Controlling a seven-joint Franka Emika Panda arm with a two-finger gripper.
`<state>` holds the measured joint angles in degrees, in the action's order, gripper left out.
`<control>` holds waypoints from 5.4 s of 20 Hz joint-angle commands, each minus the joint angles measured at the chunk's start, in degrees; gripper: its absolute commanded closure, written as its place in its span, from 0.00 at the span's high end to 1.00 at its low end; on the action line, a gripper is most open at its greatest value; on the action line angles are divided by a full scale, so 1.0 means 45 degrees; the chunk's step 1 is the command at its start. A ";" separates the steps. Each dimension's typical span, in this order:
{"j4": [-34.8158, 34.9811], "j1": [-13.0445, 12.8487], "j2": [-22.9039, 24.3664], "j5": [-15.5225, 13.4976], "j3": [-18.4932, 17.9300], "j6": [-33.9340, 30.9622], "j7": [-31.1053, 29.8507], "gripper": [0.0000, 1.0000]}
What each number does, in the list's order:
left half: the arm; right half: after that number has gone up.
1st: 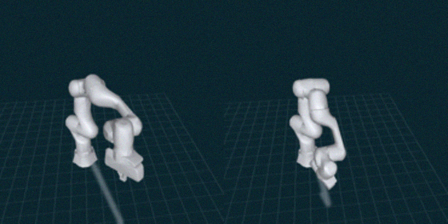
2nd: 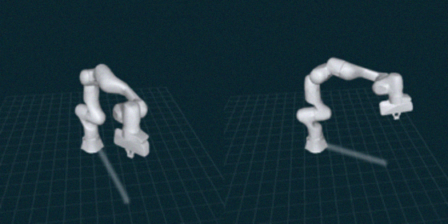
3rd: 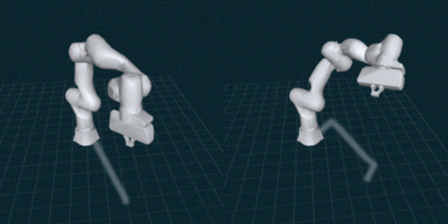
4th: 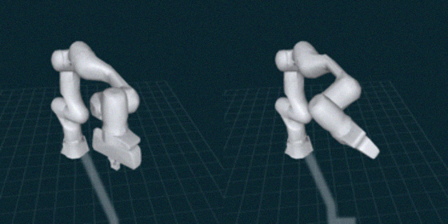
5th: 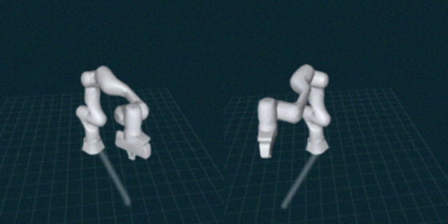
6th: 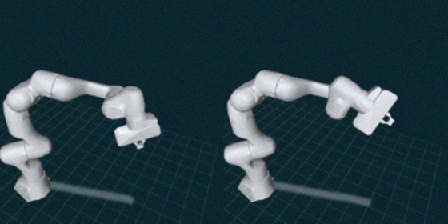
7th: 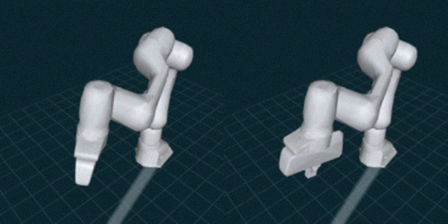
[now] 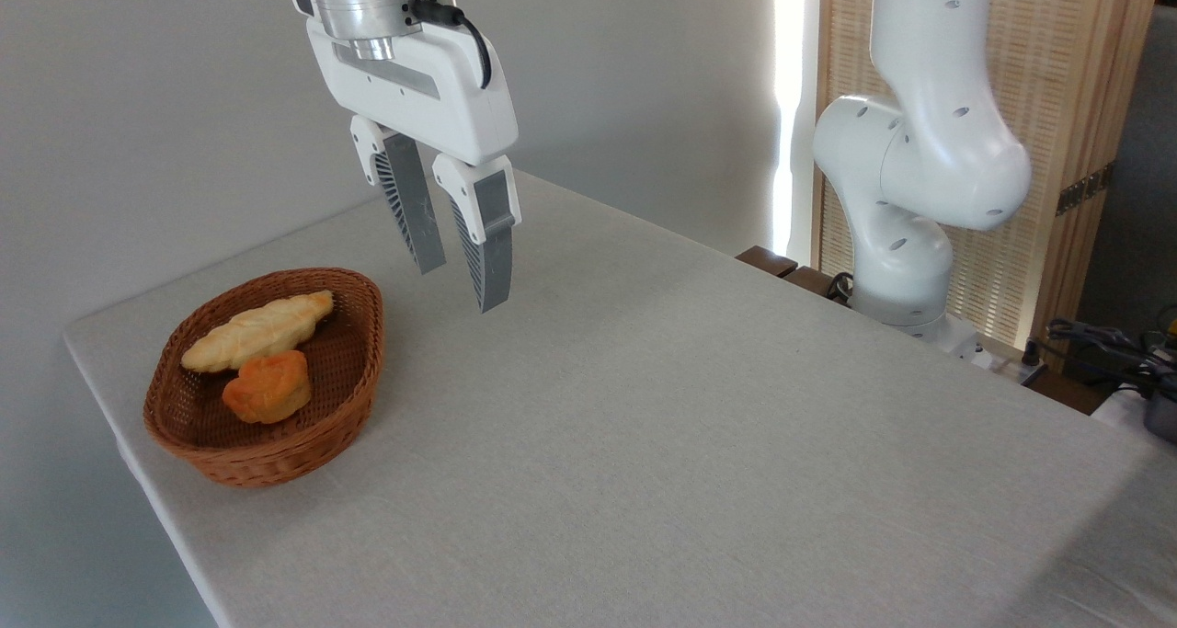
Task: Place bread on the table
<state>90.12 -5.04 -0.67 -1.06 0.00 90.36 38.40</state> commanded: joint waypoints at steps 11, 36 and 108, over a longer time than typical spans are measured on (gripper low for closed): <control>0.0051 0.0065 0.0110 -0.0017 0.0019 -0.0157 0.0021 1.00; 0.2334 -0.0072 -0.1548 0.0119 0.3454 0.8000 0.0040 1.00; 0.5150 0.0474 -0.0047 0.1155 0.1464 0.5625 0.8049 1.00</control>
<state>114.02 -3.14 -2.13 4.10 7.01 116.66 73.93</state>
